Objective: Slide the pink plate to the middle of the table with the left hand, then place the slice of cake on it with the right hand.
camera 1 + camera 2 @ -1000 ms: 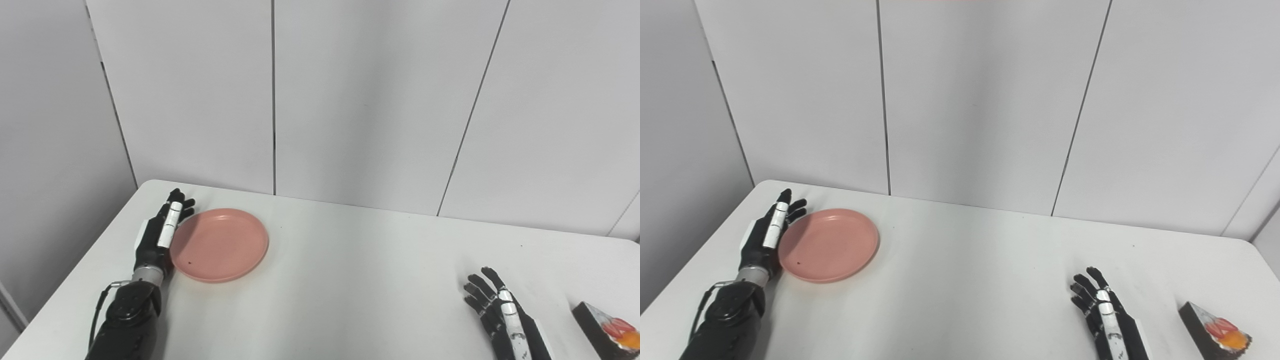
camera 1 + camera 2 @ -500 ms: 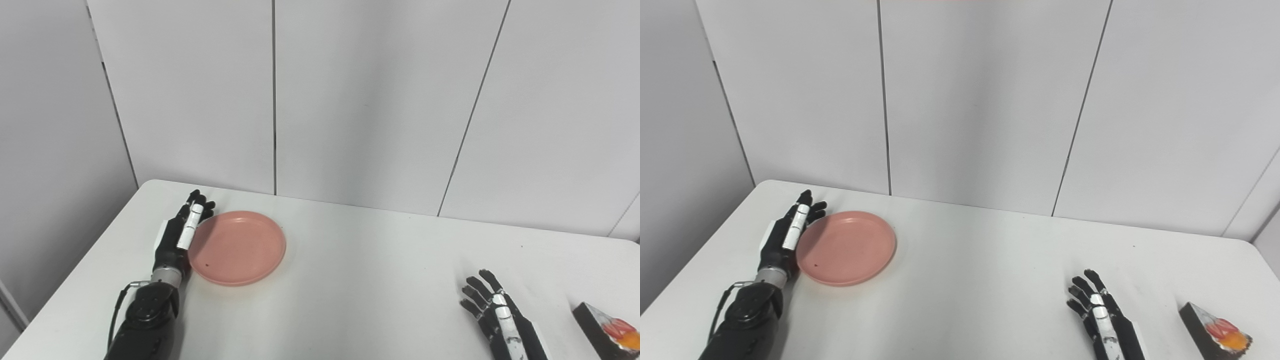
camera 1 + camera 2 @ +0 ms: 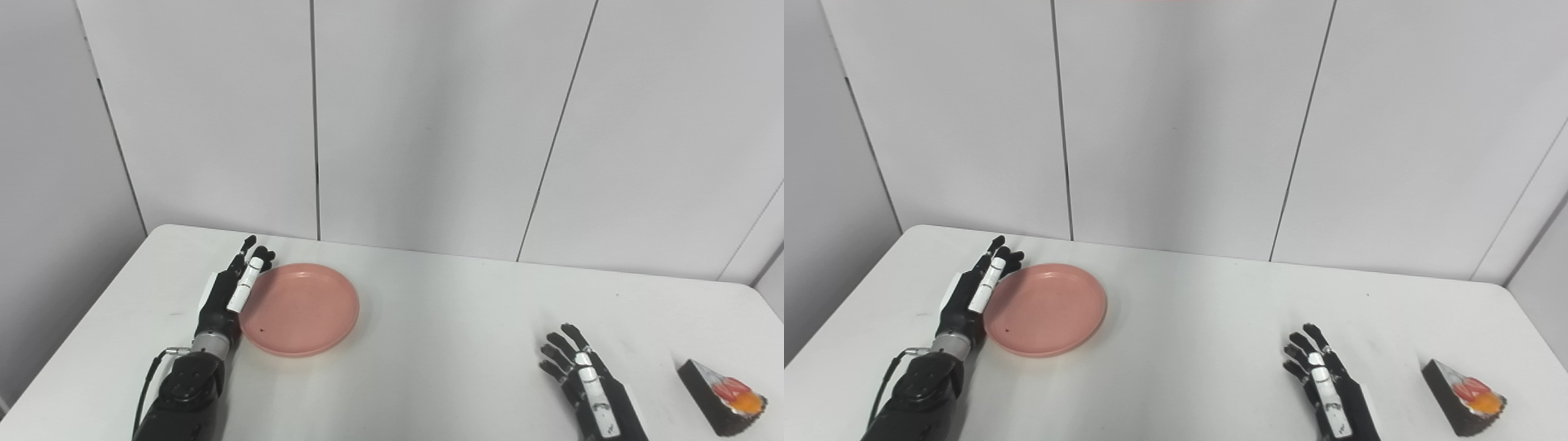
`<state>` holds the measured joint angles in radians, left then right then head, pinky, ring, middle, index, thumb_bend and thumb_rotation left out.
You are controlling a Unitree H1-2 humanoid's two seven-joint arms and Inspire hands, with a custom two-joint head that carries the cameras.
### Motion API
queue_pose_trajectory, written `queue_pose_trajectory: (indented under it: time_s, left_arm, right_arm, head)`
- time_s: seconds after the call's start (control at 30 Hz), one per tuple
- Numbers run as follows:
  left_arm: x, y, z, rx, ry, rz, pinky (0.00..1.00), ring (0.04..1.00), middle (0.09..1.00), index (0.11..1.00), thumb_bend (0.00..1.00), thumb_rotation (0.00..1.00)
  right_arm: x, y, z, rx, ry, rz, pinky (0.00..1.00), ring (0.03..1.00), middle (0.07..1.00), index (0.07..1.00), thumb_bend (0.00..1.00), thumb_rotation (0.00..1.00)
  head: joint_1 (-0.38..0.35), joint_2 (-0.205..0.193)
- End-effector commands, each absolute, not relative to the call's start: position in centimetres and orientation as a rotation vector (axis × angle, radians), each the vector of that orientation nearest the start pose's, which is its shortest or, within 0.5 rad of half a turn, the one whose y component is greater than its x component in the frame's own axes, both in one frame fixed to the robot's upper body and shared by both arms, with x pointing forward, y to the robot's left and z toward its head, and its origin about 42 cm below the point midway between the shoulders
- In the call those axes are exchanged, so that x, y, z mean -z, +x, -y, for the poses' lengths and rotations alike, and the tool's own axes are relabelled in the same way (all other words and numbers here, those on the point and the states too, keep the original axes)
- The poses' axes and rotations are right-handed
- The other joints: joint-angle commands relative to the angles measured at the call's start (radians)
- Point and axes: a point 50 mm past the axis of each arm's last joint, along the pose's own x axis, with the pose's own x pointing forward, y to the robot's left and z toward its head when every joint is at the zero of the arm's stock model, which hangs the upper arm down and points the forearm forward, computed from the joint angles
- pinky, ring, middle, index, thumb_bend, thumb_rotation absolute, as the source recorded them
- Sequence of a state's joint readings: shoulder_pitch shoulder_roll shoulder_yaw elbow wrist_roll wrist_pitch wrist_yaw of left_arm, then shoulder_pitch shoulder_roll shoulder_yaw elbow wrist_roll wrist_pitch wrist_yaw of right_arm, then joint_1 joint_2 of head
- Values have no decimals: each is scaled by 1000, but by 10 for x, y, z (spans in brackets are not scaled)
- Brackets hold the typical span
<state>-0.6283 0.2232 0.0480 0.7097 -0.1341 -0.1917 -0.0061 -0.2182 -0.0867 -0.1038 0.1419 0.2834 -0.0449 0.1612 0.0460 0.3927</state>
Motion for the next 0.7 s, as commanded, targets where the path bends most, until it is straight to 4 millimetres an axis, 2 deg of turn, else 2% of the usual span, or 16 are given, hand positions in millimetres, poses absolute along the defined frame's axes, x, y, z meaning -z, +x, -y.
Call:
queue_pose_trajectory:
  time_s: [0.0, 0.07, 0.13, 0.33, 0.43, 0.67]
  left_arm:
    - [-156, 477, -230, 125, 73, 101, 767, 847, 828, 938, 704, 858]
    - [-154, 475, -221, 140, 76, 107, 775, 855, 842, 947, 695, 848]
    - [-151, 473, -214, 148, 52, 107, 792, 871, 862, 983, 698, 826]
    - [-148, 466, -199, 147, -49, 90, 845, 899, 877, 1000, 706, 812]
    - [-147, 464, -196, 138, -72, 93, 813, 890, 886, 1000, 701, 810]
    - [-150, 462, -184, 125, -163, 97, 832, 889, 887, 1000, 723, 803]
  right_arm:
    - [-117, 347, 238, -108, 223, 72, 831, 840, 848, 882, 762, 720]
    - [-118, 347, 236, -104, 226, 68, 824, 833, 838, 877, 754, 713]
    - [-119, 347, 232, -99, 226, 65, 815, 824, 828, 862, 753, 706]
    - [-120, 347, 216, -95, 215, 60, 794, 810, 813, 835, 782, 686]
    - [-122, 347, 209, -100, 192, 61, 784, 806, 815, 838, 794, 699]
    - [-126, 349, 196, -109, 167, 65, 781, 807, 817, 830, 796, 712]
  head:
    - [-8, 0]
    - [-19, 3]
    - [-64, 8]
    - [-175, 19]
    - [-200, 24]
    - [-250, 40]
